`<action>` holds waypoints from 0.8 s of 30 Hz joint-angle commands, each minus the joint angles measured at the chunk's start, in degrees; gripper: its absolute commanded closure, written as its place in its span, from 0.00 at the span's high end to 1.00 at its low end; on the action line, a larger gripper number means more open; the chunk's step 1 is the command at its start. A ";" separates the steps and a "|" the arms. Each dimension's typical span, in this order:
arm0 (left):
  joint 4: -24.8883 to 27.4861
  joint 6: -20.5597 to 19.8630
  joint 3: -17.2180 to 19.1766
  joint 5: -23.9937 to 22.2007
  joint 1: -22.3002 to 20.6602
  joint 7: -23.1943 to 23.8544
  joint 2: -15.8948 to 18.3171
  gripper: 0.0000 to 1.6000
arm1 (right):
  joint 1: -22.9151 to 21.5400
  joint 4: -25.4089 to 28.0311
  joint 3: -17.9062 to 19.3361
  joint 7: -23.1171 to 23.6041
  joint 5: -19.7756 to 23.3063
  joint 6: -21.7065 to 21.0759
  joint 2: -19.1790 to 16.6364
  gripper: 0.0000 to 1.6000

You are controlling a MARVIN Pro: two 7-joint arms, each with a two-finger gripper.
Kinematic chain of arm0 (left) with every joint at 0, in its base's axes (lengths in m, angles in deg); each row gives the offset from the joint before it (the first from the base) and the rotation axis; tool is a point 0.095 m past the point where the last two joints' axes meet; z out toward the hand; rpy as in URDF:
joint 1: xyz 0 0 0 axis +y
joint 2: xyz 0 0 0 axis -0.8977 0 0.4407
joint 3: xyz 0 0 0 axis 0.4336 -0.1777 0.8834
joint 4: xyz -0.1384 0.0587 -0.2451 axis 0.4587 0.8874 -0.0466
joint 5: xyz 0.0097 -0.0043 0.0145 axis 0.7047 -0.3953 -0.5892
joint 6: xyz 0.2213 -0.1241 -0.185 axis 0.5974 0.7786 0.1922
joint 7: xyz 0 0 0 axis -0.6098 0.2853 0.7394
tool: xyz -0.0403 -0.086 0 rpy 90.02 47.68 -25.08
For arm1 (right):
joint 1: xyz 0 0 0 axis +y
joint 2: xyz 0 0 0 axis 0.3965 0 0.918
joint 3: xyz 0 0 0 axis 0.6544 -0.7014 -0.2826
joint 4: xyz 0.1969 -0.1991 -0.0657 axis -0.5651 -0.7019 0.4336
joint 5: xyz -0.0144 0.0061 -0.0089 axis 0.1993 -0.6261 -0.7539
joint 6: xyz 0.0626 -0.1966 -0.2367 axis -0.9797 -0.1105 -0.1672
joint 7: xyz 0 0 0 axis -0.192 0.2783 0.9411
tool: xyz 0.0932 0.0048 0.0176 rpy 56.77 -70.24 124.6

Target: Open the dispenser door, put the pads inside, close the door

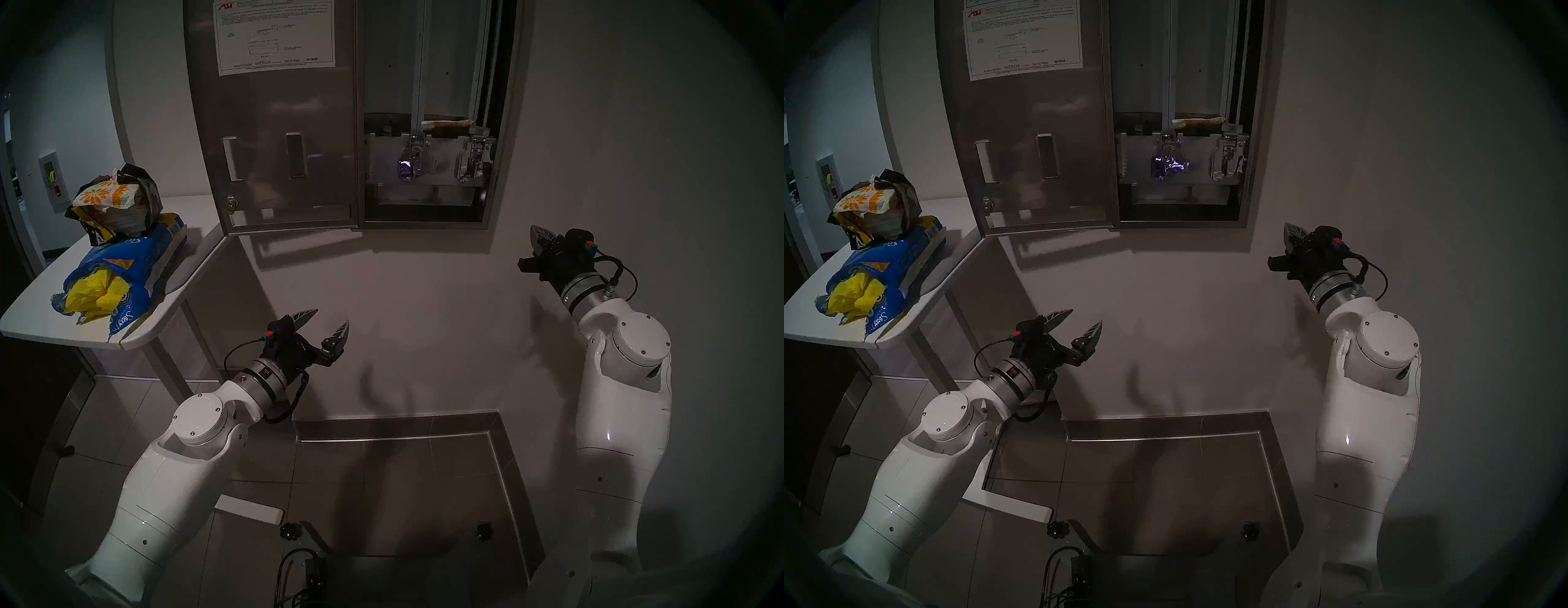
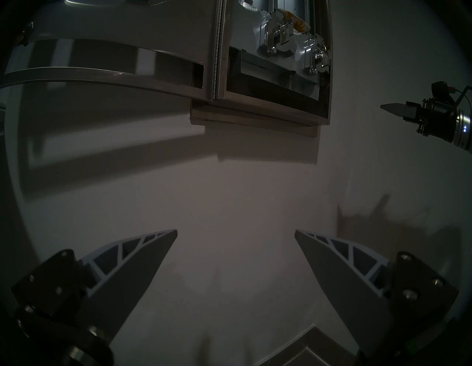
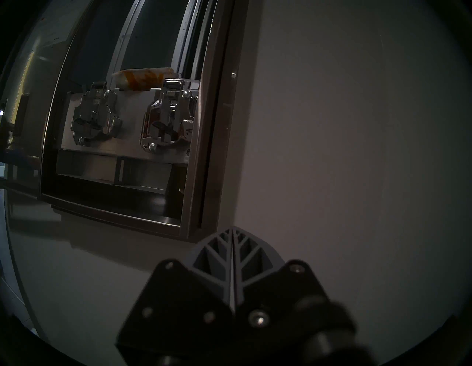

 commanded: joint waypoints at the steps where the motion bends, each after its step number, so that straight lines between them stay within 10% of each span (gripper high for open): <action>1: 1.79 1.00 0.63 -0.63 -1.88 1.46 0.45 1.00 | -1.25 2.15 -0.07 0.10 0.50 0.54 -0.14 0.16; 24: 13.42 4.11 9.41 -5.88 5.13 12.07 6.99 1.00 | -1.15 2.11 -0.24 -0.16 0.81 0.53 -0.41 0.16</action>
